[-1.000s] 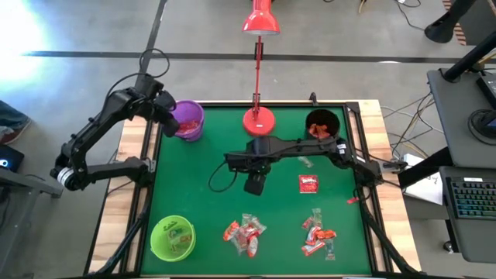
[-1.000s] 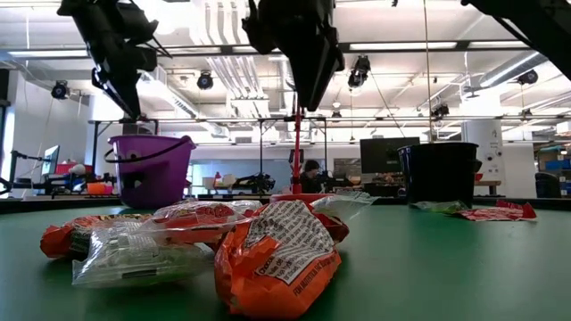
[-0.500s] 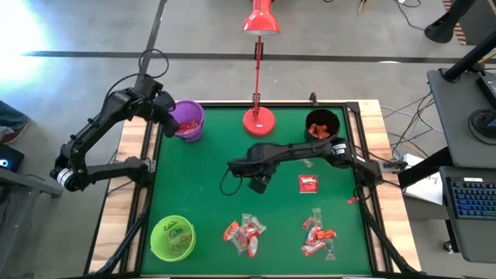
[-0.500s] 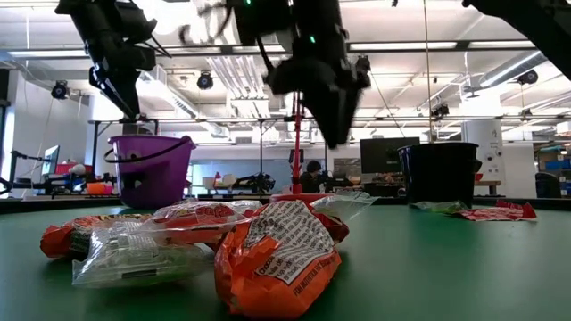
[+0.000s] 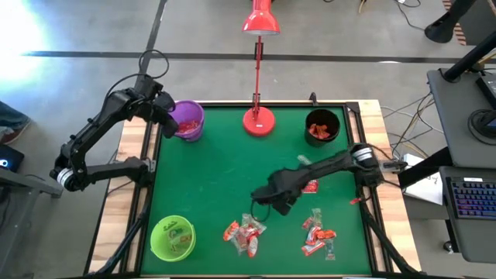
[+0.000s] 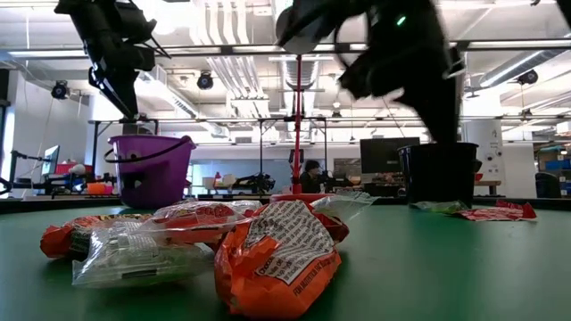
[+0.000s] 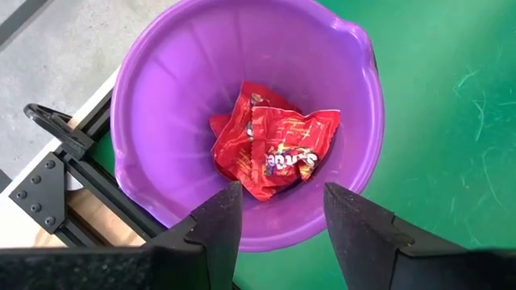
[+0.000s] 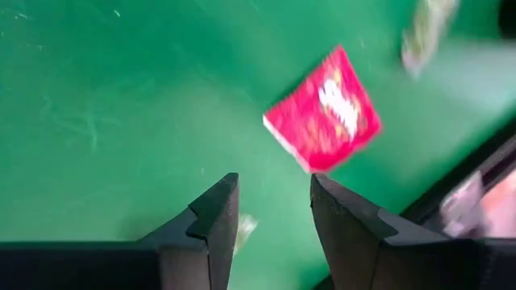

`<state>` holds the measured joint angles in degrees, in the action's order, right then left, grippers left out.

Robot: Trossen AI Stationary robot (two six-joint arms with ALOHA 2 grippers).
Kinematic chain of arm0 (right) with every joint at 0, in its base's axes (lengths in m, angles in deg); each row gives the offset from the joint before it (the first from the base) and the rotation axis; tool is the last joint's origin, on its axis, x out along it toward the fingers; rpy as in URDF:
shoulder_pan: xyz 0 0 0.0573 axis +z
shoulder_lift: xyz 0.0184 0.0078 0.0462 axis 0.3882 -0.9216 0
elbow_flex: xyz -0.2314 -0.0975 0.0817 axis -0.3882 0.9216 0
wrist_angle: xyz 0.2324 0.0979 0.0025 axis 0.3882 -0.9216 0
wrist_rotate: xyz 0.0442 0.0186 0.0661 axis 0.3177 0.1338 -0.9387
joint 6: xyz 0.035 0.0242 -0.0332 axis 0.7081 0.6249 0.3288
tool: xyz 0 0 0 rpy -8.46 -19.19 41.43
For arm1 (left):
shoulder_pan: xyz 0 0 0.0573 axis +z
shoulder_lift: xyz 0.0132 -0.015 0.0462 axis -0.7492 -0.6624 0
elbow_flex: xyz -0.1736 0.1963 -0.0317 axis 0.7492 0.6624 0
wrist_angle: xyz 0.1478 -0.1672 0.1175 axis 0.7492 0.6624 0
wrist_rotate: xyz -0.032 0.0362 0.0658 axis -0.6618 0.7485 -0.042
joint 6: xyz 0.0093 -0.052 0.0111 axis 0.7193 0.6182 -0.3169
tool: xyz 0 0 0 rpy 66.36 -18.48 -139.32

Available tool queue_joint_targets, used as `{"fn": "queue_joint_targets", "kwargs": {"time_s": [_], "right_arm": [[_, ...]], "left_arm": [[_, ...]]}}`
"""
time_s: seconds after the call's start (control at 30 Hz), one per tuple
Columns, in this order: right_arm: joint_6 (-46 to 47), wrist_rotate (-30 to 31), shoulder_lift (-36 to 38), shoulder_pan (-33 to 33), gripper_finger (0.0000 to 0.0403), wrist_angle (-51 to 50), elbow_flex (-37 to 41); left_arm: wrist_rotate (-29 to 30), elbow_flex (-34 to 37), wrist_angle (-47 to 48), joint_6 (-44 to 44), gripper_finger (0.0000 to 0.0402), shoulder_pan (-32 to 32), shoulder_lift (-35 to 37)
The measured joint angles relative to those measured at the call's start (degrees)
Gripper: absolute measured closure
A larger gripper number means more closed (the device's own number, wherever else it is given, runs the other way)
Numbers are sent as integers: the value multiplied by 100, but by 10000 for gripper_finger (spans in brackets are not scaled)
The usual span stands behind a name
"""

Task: Sort candy
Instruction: Put the orange chocolate into the black bucket

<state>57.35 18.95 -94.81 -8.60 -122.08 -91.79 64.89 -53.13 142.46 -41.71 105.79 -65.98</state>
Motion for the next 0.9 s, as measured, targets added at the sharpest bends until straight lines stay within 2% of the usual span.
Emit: {"fn": "queue_joint_targets", "kwargs": {"time_s": [0.23,0.47,0.63,0.8,0.9], "right_arm": [[2427,-180,1093,523,257,642,1027],[3812,-195,1797,1121,248,1497,1816],[4537,-205,1980,1385,236,1594,2234],[4700,-667,1964,1683,229,1826,2322],[4820,-748,1906,1946,229,2149,2322]], "left_arm": [[0,0,0,101,244,0,2],[0,0,59,119,244,0,9],[0,0,111,158,244,0,13],[-1,0,134,277,244,-2,13],[-2,0,132,279,244,-2,13]]}}
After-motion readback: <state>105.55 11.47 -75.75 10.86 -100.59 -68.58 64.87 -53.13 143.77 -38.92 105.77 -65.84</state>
